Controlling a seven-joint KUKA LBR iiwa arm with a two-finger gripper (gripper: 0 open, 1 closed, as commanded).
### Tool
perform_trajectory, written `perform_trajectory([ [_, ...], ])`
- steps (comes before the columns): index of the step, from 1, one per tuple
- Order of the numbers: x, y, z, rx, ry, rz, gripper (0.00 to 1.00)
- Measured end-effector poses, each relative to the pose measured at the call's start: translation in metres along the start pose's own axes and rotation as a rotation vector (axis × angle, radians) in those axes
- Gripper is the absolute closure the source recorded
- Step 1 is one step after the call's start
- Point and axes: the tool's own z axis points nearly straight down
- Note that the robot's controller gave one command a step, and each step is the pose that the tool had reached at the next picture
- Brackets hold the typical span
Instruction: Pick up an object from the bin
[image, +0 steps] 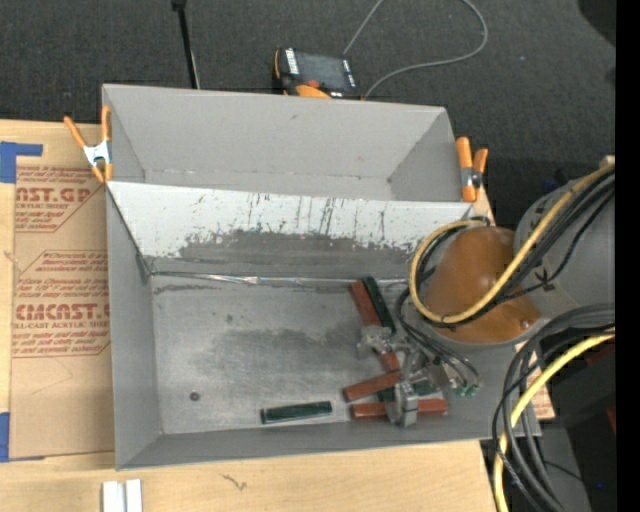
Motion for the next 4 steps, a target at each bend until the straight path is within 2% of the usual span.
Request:
perform_trajectory([
  [1, 0.001, 0.000, -0.002, -0.001, 0.006, -0.001, 1.00],
  [2, -0.014, 0.012, -0.016, -0.004, 0.013, -0.094, 1.00],
  [3, -0.013, 0.011, -0.015, -0.004, 0.015, -0.094, 0.00],
  [4, 0.002, -0.024, -0.001, -0.002, 0.009, -0.038, 0.00],
])
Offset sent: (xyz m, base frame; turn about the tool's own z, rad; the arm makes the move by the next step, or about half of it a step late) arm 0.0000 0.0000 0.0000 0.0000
